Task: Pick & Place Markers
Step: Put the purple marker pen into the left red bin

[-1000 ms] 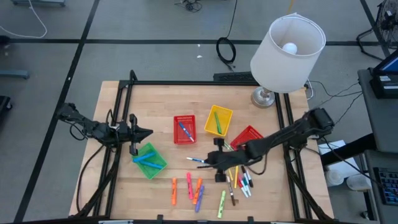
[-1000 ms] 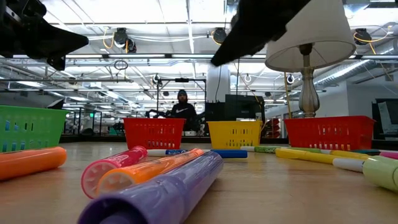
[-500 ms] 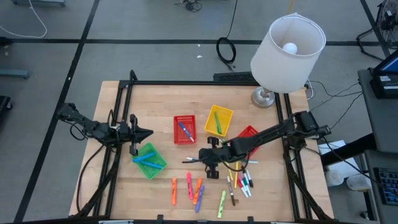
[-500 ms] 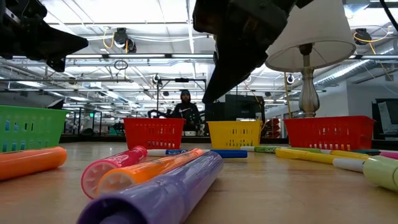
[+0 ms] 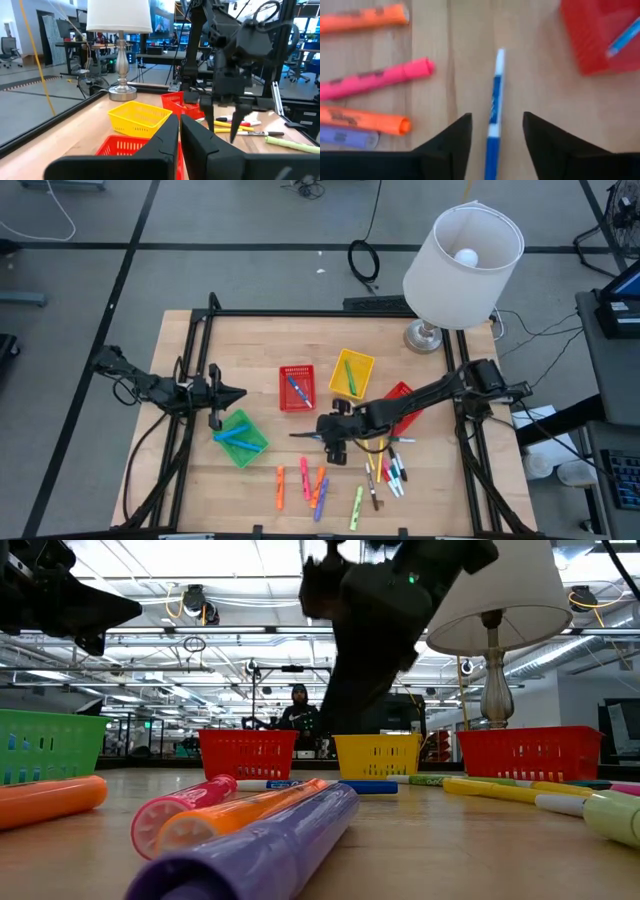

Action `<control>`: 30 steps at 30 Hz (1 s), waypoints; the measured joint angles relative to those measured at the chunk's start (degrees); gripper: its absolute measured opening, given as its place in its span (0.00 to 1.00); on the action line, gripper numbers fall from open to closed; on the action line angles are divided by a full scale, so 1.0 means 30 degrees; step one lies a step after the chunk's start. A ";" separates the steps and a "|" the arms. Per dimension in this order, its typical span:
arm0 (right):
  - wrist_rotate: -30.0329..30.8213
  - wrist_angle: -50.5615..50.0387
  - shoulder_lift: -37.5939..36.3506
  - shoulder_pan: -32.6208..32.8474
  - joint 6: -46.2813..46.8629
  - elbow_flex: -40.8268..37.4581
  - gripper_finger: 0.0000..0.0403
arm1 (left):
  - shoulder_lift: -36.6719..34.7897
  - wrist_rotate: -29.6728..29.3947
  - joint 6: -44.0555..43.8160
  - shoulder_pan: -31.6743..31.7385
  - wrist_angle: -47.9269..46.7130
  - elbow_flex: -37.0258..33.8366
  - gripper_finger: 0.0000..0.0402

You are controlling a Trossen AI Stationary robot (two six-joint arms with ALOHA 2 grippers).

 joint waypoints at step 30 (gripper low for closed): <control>0.1240 0.3050 0.1390 0.0772 0.0260 -0.2793 0.40 | 0.0004 -0.0074 0.0012 0.0001 -0.0395 -0.0001 0.06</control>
